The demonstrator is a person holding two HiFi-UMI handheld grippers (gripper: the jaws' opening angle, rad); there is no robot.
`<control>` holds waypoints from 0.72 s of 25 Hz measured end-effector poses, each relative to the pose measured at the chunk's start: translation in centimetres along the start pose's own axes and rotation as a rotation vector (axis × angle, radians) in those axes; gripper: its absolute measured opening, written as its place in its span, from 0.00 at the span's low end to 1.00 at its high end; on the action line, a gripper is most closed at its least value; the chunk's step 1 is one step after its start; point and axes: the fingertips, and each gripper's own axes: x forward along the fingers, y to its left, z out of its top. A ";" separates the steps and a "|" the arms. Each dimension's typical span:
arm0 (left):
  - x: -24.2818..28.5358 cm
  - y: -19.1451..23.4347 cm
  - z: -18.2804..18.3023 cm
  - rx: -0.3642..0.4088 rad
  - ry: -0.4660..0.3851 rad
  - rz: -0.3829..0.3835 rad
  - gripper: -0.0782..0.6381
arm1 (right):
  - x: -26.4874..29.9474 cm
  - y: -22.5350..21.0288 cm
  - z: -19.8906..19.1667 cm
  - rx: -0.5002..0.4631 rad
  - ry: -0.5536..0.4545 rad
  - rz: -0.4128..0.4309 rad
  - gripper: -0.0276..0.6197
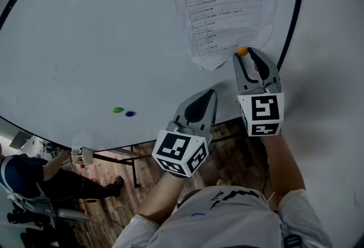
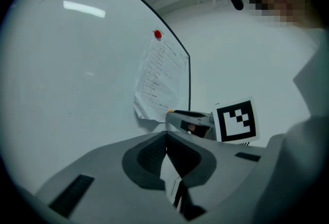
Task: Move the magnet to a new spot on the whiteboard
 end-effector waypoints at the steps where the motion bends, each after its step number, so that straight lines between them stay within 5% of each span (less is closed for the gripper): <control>1: 0.0 0.0 0.0 0.000 0.000 0.002 0.12 | 0.1 0.1 0.0 -0.005 0.000 -0.001 0.24; 18: -0.3 0.5 -0.1 -0.006 -0.001 0.017 0.12 | 0.1 -0.5 -0.2 0.041 -0.008 -0.009 0.24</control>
